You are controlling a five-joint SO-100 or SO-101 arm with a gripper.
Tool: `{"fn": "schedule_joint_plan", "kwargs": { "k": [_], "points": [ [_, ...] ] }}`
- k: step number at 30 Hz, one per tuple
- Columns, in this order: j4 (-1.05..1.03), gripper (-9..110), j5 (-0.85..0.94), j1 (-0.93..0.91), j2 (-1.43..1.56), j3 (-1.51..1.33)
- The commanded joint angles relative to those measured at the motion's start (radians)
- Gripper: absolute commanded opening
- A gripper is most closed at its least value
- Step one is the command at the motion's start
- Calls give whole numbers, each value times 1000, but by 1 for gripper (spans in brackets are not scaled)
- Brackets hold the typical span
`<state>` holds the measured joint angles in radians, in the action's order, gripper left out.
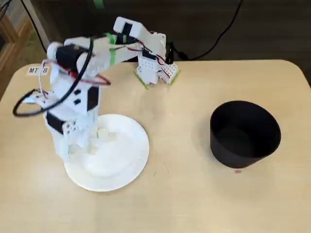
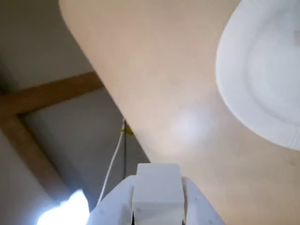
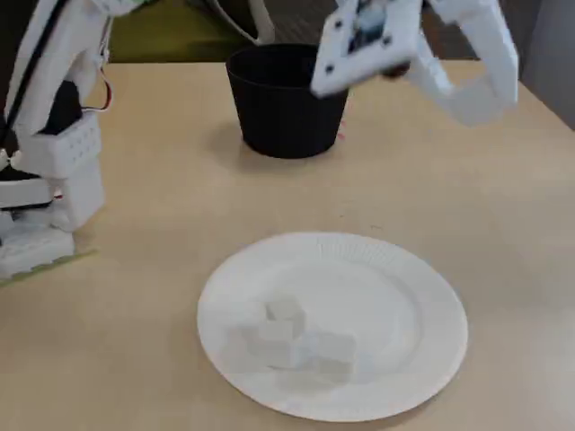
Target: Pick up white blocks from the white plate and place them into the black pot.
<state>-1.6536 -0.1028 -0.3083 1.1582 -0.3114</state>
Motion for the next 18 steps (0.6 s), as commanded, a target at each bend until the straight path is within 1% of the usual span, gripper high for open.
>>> {"fn": "schedule_joint_plan", "kwargs": {
  "k": [1,4,9,11,14,18],
  "points": [
    [-6,-2,49,207,179,0],
    [-6,-2,89,411,270,-92],
    [-6,-2,87,670,471,-482],
    [-6,-2,92,762,495,-580],
    [0,-2,86,877,471,-650],
    [9,-2,75,962,383,-653]
  ]
}}
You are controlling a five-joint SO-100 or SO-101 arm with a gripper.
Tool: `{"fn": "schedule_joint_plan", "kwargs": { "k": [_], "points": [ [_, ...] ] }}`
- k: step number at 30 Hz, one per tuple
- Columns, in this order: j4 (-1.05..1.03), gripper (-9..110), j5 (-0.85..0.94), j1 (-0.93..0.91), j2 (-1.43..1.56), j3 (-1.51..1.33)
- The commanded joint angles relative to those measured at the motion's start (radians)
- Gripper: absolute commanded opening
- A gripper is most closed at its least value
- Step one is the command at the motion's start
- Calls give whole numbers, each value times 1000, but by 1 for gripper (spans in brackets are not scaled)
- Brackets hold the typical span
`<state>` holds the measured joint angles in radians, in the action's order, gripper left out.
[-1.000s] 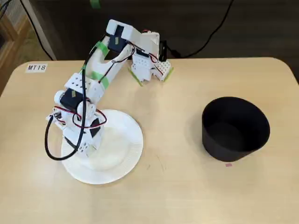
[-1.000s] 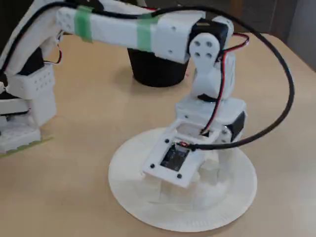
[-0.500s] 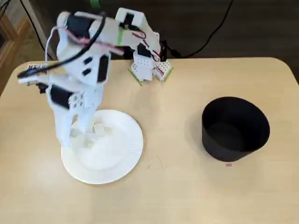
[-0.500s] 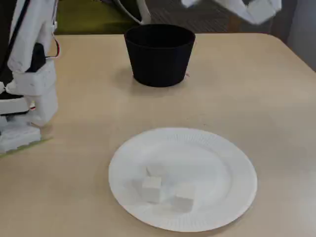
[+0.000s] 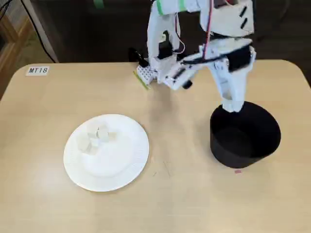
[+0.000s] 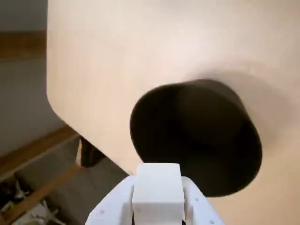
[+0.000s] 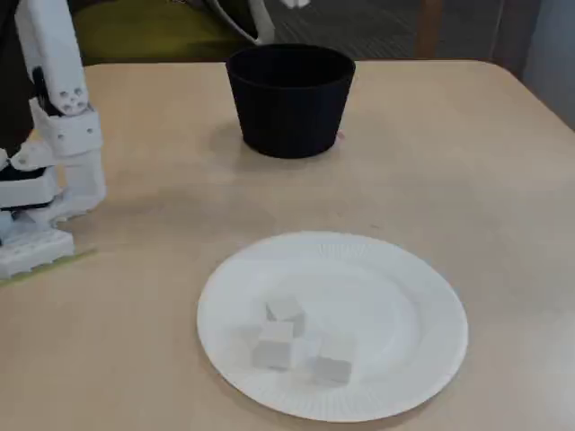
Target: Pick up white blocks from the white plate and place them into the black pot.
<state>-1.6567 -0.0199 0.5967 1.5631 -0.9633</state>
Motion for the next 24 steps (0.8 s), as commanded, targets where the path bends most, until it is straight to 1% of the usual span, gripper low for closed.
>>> {"fn": "schedule_joint_plan", "kwargs": {
  "k": [1,7,13,14,16,19,22,24],
  "points": [
    [23,-2,-8,69,-48,-2],
    [97,-2,8,89,-193,-2],
    [109,-2,-2,57,-253,-2],
    [109,-1,-3,52,-258,-2],
    [101,9,5,48,-258,-2],
    [95,19,6,46,-253,-2],
    [89,19,0,43,-252,-2],
    [81,17,-3,38,-253,-2]
  ]
}}
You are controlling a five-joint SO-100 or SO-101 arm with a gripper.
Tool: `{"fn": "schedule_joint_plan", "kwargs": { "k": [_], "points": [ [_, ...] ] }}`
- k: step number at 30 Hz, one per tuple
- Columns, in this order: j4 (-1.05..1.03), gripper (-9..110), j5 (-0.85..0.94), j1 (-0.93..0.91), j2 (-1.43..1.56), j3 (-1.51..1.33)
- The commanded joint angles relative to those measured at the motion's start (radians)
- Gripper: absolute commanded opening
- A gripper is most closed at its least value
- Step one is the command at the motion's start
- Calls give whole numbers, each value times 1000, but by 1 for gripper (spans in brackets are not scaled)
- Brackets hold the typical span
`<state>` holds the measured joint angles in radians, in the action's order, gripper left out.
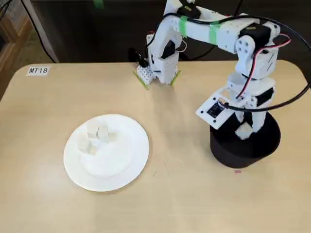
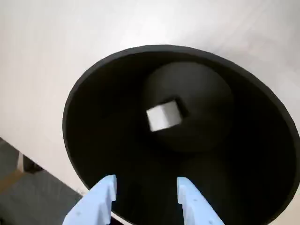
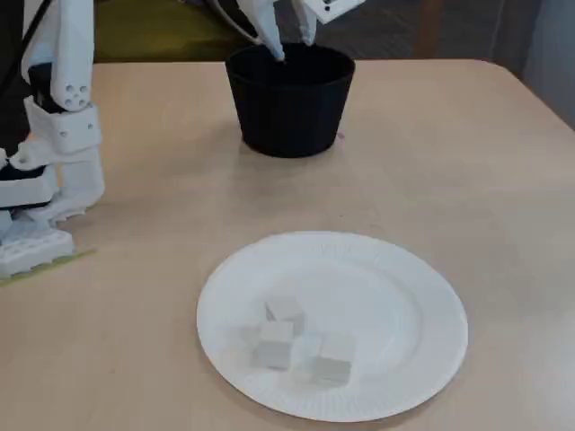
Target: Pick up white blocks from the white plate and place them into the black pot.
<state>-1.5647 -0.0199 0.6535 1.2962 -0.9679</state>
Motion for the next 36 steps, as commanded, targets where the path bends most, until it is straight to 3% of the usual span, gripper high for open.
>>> {"fn": "schedule_joint_plan", "kwargs": {
  "k": [1,3,8,14,19,21,36],
  "points": [
    [-12,13,-9,-20,14,3],
    [-18,-2,-31,-34,20,3],
    [-54,-2,20,-138,163,3],
    [-32,-2,117,-468,403,-54],
    [390,-2,124,-736,828,-736],
    [466,-2,146,-811,910,-925],
    [202,-2,658,-1121,715,-914]
  ]
}}
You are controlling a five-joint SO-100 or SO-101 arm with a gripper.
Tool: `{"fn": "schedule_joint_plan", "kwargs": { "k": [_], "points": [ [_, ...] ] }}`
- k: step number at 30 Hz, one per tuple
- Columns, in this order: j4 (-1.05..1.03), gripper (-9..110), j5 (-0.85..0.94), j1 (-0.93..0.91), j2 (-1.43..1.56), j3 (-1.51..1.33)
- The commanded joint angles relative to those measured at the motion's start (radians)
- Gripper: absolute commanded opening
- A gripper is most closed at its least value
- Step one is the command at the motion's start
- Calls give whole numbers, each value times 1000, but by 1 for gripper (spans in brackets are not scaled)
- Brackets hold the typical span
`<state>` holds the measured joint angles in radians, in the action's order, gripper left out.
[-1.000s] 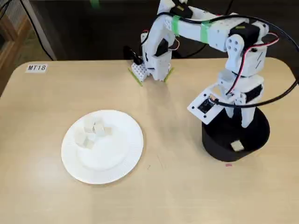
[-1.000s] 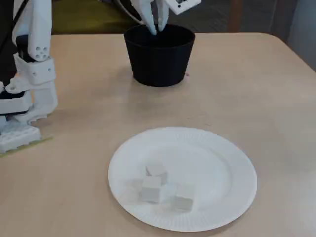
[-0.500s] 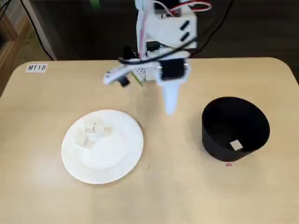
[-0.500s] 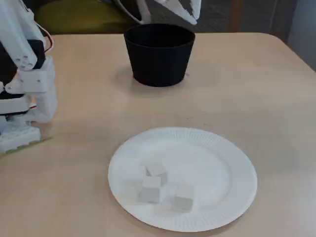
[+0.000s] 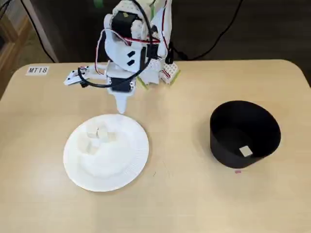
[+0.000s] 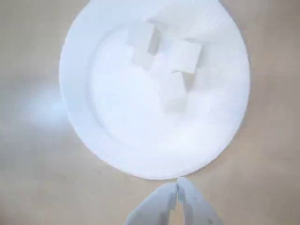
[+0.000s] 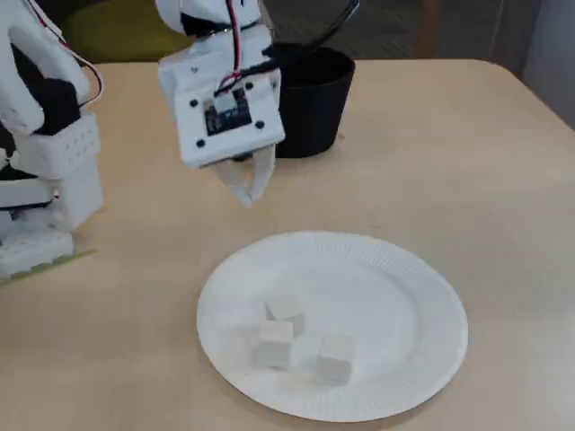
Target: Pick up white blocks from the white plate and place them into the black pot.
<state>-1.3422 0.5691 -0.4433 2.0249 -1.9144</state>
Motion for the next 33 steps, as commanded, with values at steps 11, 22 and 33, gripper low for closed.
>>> {"fn": "schedule_joint_plan", "kwargs": {
  "k": [11,22,33],
  "points": [
    [-26,7,199,-160,-170,92],
    [-2,35,230,-219,-325,150],
    [64,36,255,-187,-462,204]
  ]
}}
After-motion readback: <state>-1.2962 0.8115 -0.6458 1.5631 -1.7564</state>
